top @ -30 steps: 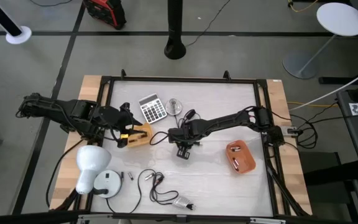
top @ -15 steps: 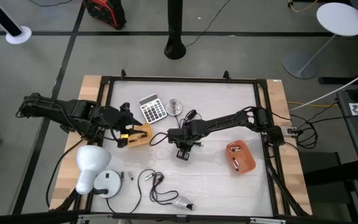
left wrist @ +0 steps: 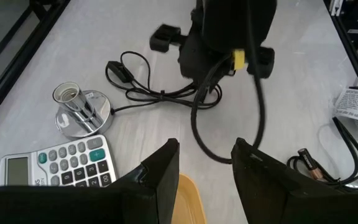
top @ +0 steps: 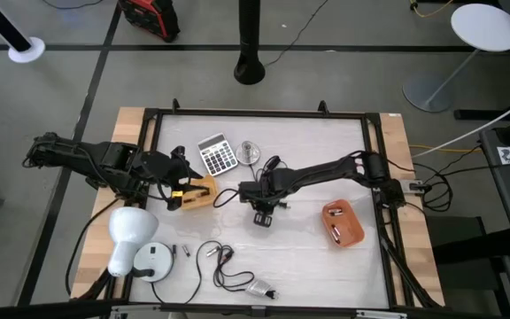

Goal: Sort batteries
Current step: Move the wire to the top of the table

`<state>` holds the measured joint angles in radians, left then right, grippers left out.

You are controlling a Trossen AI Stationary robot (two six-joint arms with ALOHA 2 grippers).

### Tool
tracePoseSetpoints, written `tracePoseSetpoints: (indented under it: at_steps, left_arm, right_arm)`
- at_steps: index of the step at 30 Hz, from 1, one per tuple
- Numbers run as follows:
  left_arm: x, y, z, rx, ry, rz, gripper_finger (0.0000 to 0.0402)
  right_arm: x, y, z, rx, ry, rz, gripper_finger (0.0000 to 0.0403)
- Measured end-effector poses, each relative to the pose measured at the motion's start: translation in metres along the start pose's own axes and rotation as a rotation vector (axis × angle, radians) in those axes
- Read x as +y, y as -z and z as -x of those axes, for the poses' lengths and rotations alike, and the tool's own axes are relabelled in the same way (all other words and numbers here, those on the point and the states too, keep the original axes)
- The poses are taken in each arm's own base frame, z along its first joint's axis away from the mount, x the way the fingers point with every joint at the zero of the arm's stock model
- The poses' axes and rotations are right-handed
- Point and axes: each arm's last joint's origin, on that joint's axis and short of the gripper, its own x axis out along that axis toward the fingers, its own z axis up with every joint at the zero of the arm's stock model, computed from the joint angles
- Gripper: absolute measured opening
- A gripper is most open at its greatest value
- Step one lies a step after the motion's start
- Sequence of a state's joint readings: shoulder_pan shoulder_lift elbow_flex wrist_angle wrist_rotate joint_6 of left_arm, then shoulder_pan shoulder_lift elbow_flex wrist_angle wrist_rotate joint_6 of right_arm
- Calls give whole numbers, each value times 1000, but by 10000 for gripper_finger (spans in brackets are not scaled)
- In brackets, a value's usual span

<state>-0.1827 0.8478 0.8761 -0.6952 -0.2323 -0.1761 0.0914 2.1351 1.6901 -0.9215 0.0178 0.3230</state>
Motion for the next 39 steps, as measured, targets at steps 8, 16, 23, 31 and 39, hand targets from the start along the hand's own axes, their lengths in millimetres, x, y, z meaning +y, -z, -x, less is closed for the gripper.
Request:
tracePoseSetpoints:
  at_steps: [8,16,23,31,39]
  left_arm:
    - [0,0,0,0,0,0,136]
    - [0,0,0,0,0,0,136]
    - [0,0,0,0,0,0,136]
    - [0,0,0,-1,1,9,136]
    - [0,0,0,-1,0,1,136]
  right_arm:
    - [16,5,20,13,112,295,99]
    - [53,29,7,49,96,729,99]
    - [62,35,-8,-20,160,811,99]
    - [55,39,-20,-19,176,800,99]
    - [49,44,-31,-19,191,787,99]
